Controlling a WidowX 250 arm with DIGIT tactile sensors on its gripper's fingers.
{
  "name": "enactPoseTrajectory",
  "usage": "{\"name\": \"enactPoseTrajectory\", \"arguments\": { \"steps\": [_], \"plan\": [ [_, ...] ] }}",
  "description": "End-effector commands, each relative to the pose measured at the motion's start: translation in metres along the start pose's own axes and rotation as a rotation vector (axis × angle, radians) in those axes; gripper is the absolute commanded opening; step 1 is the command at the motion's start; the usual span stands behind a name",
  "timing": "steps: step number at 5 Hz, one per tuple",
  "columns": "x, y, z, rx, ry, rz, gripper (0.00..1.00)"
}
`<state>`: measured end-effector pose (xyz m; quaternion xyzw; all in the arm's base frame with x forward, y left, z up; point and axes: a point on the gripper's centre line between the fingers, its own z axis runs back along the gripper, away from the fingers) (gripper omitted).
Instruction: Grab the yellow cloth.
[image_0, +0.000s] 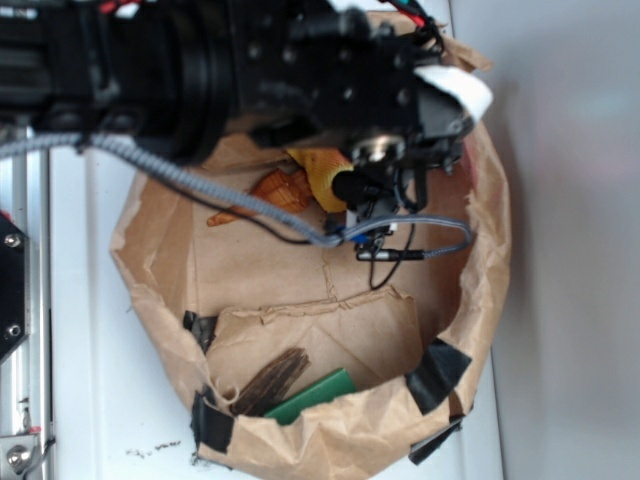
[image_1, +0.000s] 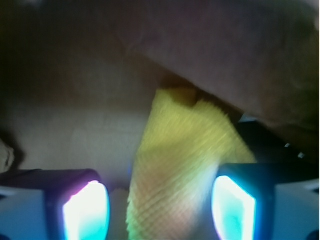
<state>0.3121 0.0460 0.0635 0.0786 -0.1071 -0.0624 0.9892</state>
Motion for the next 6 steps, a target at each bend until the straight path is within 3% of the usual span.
{"name": "enactPoseTrajectory", "arguments": {
  "steps": [1,3,4,5,6],
  "plan": [
    [0.011,-0.003,0.022,0.007,-0.127,-0.004,0.0],
    [0.008,-0.002,0.023,-0.024,-0.152,-0.013,0.0],
    [0.004,0.001,0.051,-0.108,-0.157,-0.027,0.0],
    [-0.011,0.006,0.104,-0.263,-0.163,-0.076,0.0],
    [-0.021,0.009,0.135,-0.301,-0.161,-0.075,0.0]
  ]
}}
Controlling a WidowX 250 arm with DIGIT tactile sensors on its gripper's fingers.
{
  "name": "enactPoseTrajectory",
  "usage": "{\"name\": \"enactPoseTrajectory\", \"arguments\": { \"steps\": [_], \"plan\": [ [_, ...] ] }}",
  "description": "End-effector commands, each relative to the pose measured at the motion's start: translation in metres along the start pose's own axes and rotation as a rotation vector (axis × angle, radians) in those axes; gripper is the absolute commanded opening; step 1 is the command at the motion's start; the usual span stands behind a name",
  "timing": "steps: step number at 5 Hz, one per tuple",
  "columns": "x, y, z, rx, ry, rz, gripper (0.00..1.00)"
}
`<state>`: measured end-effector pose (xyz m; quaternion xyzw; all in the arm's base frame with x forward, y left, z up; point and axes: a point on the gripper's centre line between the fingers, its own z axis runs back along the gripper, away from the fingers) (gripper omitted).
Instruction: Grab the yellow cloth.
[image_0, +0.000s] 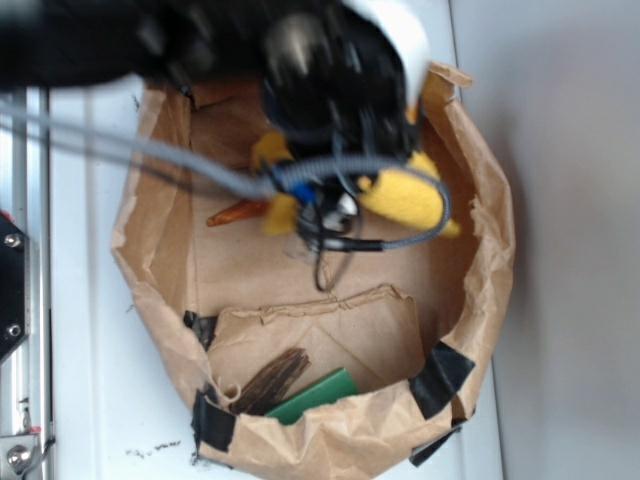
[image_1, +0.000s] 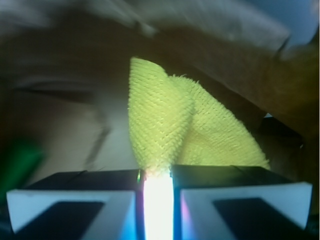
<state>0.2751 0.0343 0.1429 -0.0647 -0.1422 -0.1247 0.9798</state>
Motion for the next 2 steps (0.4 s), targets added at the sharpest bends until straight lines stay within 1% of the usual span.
{"name": "enactPoseTrajectory", "arguments": {
  "steps": [1,2],
  "plan": [
    [-0.0019,-0.0117,0.0627,0.028,-0.019,0.033,0.0],
    [-0.0041,-0.0147,0.0559,0.094,-0.048,0.084,0.0]
  ]
}}
